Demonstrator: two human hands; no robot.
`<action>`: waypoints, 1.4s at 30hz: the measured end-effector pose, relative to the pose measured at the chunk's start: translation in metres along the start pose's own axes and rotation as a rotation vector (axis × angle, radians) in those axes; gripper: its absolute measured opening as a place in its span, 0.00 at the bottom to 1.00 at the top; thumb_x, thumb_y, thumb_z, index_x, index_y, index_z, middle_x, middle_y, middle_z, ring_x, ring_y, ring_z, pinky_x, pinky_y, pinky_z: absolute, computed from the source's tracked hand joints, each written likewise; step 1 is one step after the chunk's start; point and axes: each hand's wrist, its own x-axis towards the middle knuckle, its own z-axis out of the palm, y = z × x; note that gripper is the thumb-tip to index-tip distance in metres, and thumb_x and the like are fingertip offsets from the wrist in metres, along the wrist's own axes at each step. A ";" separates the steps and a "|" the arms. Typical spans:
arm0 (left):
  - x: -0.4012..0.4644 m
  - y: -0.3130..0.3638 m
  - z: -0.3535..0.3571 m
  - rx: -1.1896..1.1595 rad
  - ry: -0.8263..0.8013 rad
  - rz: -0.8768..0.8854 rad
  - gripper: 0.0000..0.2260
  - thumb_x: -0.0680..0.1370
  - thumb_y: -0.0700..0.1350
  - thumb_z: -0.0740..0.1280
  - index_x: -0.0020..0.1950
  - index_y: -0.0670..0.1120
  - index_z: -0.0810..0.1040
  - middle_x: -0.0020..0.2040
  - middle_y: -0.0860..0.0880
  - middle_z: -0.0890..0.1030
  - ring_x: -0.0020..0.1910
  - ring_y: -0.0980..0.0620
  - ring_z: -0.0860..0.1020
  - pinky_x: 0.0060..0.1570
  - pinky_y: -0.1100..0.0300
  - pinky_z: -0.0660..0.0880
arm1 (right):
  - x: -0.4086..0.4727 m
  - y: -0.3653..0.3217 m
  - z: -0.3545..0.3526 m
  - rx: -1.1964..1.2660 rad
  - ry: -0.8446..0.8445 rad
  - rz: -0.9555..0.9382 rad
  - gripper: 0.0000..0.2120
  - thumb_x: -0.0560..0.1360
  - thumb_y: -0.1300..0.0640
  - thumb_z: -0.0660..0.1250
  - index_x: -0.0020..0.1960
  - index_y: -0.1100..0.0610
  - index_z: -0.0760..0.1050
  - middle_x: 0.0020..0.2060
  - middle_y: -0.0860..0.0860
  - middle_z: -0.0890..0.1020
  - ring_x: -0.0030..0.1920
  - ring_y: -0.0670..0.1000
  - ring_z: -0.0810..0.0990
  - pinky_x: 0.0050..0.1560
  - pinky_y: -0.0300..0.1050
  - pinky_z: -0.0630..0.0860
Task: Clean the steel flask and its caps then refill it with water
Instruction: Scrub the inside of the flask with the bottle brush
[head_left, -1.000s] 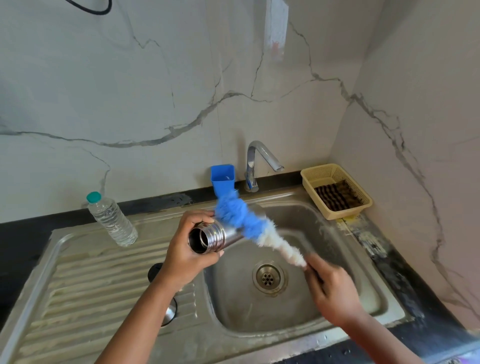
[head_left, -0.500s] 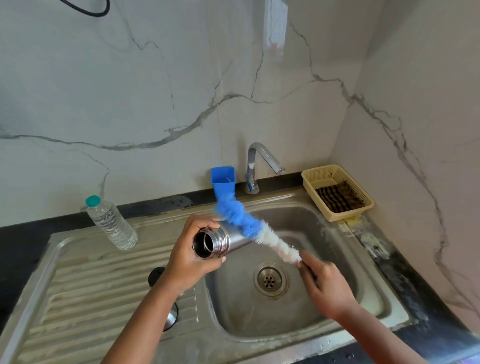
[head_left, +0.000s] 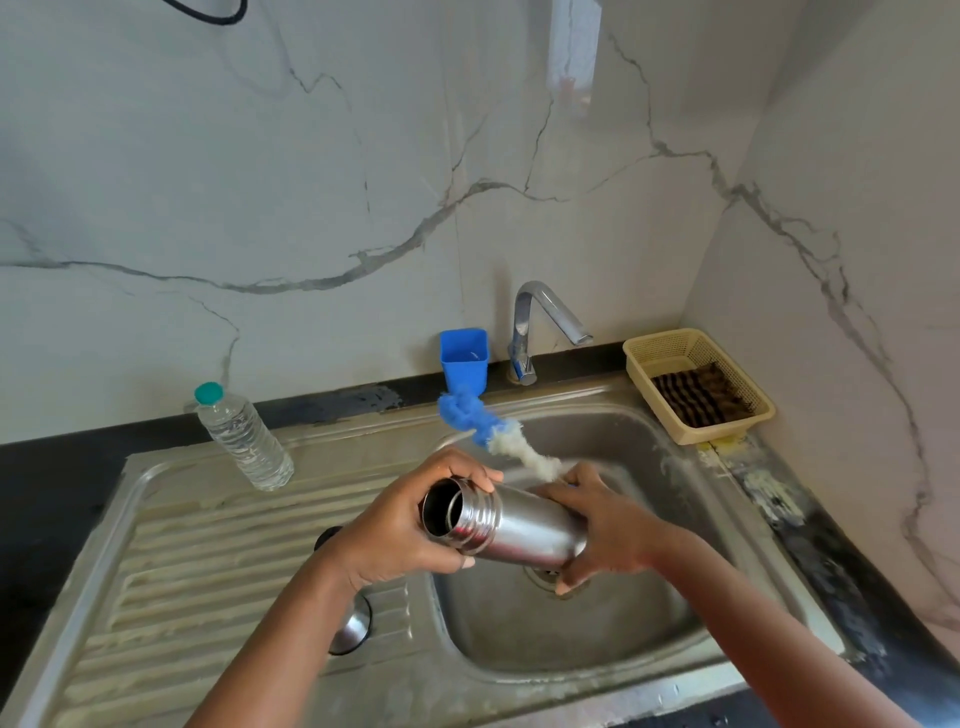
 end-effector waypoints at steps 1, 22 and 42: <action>-0.001 0.001 0.000 -0.014 -0.006 0.006 0.30 0.62 0.26 0.76 0.57 0.51 0.75 0.63 0.51 0.78 0.67 0.47 0.74 0.62 0.60 0.72 | 0.002 -0.002 0.002 -0.056 0.035 -0.013 0.46 0.54 0.39 0.78 0.69 0.36 0.64 0.56 0.43 0.62 0.56 0.49 0.73 0.59 0.48 0.76; -0.034 -0.041 0.044 -0.432 0.638 -0.555 0.26 0.67 0.37 0.79 0.62 0.52 0.80 0.56 0.46 0.84 0.54 0.49 0.84 0.52 0.51 0.81 | -0.010 0.020 0.015 -0.197 0.659 -0.082 0.21 0.71 0.37 0.68 0.58 0.45 0.69 0.58 0.42 0.69 0.54 0.43 0.72 0.37 0.42 0.76; -0.033 -0.061 0.020 0.495 0.638 0.070 0.30 0.72 0.43 0.74 0.73 0.46 0.70 0.69 0.47 0.76 0.67 0.52 0.75 0.66 0.59 0.72 | -0.039 -0.007 0.012 -0.077 0.877 -0.141 0.19 0.74 0.62 0.67 0.60 0.43 0.76 0.50 0.39 0.82 0.45 0.46 0.83 0.33 0.42 0.78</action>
